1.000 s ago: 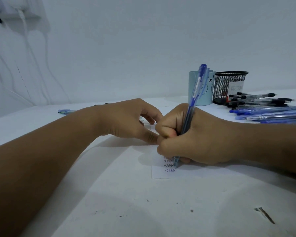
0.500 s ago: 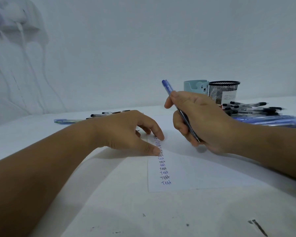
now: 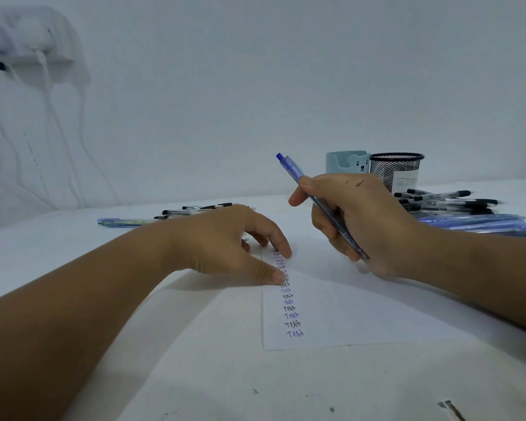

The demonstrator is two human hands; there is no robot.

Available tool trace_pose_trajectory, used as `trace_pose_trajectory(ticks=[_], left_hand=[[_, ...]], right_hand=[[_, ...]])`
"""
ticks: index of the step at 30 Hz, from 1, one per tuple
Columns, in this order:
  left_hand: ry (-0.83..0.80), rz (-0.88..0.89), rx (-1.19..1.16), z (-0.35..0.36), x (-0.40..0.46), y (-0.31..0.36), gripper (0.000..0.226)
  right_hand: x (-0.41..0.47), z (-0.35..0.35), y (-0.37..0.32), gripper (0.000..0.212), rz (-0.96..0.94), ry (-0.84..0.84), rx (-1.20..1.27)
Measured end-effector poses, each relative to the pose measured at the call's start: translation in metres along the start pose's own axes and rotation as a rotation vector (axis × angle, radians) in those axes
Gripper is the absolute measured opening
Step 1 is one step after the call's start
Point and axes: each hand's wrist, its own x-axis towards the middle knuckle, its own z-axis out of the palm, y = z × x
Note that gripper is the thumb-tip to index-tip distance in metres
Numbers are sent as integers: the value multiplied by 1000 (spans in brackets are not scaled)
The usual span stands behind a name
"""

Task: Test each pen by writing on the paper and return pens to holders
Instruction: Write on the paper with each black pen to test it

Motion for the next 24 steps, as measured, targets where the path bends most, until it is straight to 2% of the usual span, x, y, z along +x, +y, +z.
trace_pose_trajectory(ticks=[5, 11, 12, 14, 17, 24], left_hand=[[46, 11, -20, 3, 2, 0, 17], [384, 91, 38, 21, 12, -5, 6], [405, 96, 27, 23, 11, -6, 7], [367, 88, 29, 29, 11, -3, 23], [254, 89, 77, 34, 13, -1, 49], [227, 69, 48, 32, 18, -4, 68]], right_hand=[[11, -6, 0, 23, -41, -77, -90], [31, -53, -19, 17, -114, -50, -475], [34, -62, -24, 17, -126, -61, -567], [39, -85, -34, 13, -122, -92, -834], [43, -115, -39, 11, 24, -170, -1140], [43, -152, -39, 16, 390, -355, -1466]])
